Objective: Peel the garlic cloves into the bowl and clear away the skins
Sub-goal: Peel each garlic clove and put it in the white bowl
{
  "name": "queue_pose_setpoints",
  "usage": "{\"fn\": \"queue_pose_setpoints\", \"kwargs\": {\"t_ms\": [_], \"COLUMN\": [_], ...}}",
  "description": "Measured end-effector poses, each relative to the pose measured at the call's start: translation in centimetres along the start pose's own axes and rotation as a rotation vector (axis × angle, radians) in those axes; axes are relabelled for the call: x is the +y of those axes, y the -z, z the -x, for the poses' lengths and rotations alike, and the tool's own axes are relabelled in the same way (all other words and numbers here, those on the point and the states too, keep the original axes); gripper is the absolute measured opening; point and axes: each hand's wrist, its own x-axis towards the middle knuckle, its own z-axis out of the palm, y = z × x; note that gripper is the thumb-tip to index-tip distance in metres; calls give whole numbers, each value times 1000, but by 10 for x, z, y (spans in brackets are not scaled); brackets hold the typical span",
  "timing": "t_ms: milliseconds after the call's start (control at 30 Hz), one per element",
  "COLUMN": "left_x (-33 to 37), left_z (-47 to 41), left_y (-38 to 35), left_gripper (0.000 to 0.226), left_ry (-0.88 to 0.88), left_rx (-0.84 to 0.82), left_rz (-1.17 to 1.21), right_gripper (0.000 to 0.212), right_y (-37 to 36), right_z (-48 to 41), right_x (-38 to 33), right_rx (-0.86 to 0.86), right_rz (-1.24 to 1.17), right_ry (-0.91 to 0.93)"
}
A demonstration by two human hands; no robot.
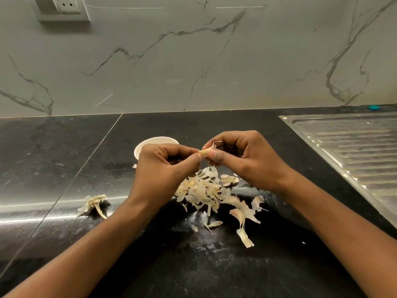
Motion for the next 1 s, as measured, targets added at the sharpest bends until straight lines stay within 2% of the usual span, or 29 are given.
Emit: {"fn": "queue_pose_setpoints", "kwargs": {"t_ms": [200,467,800,1000], "left_x": [-2,4,-3,-1], "left_z": [0,4,2,-1], "left_y": [0,-3,-6,-3], "left_gripper": [8,14,16,10], "left_ry": [-20,-21,180,214], "left_rx": [-55,31,32,28], "left_rz": [-93,-55,192,258], "right_gripper": [18,19,21,25], "right_y": [7,-2,-5,8], "right_z": [0,1,0,0], "right_x": [2,2,-2,3], "right_rx": [-87,-26,27,46], "right_rz": [196,138,137,-7], "right_ry": [62,152,236,118]}}
